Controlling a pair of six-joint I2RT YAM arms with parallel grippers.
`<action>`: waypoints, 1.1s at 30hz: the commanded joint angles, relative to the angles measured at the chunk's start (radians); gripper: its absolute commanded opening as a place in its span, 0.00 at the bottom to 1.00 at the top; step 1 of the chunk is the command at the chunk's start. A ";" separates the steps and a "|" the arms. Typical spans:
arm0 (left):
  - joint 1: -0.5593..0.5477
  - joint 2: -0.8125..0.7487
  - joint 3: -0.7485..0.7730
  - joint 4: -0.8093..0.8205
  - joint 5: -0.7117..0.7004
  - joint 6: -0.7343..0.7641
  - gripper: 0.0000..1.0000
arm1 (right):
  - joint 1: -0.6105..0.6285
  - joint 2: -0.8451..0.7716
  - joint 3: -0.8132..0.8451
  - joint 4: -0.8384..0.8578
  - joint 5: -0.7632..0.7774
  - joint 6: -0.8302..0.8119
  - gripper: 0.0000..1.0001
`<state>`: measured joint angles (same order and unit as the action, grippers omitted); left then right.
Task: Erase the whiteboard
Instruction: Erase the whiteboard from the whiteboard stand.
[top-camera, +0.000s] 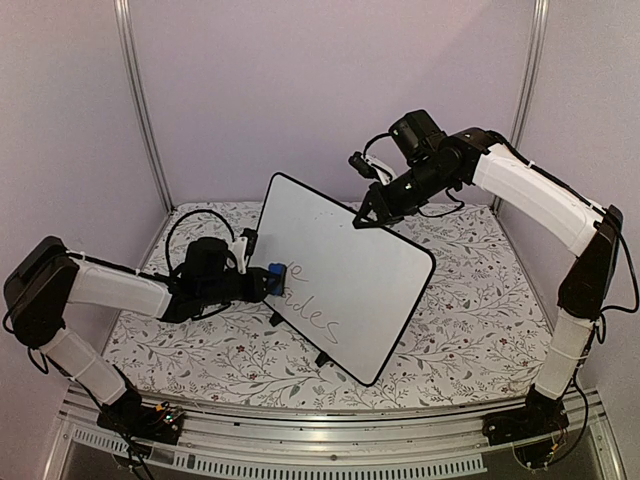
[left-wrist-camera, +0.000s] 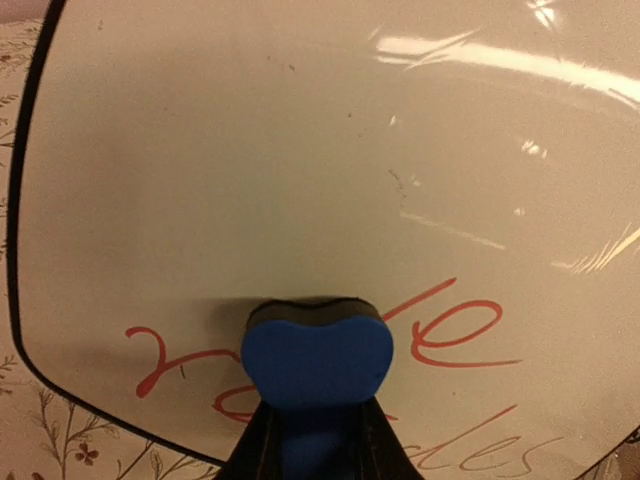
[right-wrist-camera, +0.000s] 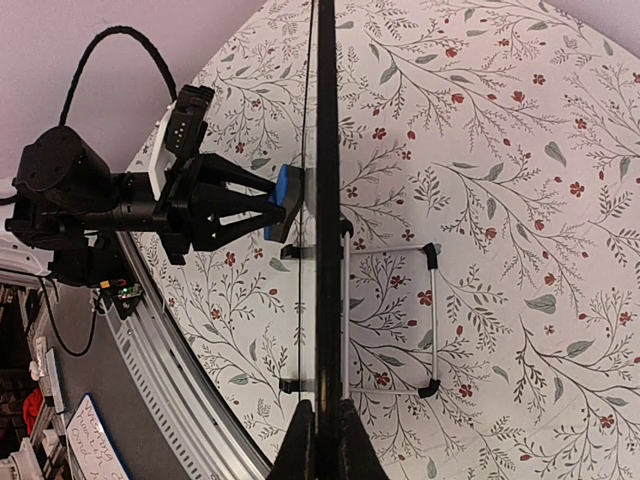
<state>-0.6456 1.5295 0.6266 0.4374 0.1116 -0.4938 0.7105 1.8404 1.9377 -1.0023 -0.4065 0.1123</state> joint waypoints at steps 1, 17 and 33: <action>-0.033 0.016 -0.052 0.025 0.007 -0.030 0.00 | 0.042 0.013 -0.014 -0.057 -0.060 -0.091 0.00; -0.039 0.027 0.083 -0.024 -0.004 0.021 0.00 | 0.043 0.016 -0.015 -0.058 -0.058 -0.091 0.00; -0.045 0.026 -0.035 0.033 0.010 -0.039 0.00 | 0.043 0.010 -0.016 -0.060 -0.056 -0.089 0.00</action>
<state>-0.6697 1.5467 0.6525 0.4603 0.1116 -0.5095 0.7086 1.8404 1.9377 -1.0046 -0.4011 0.1188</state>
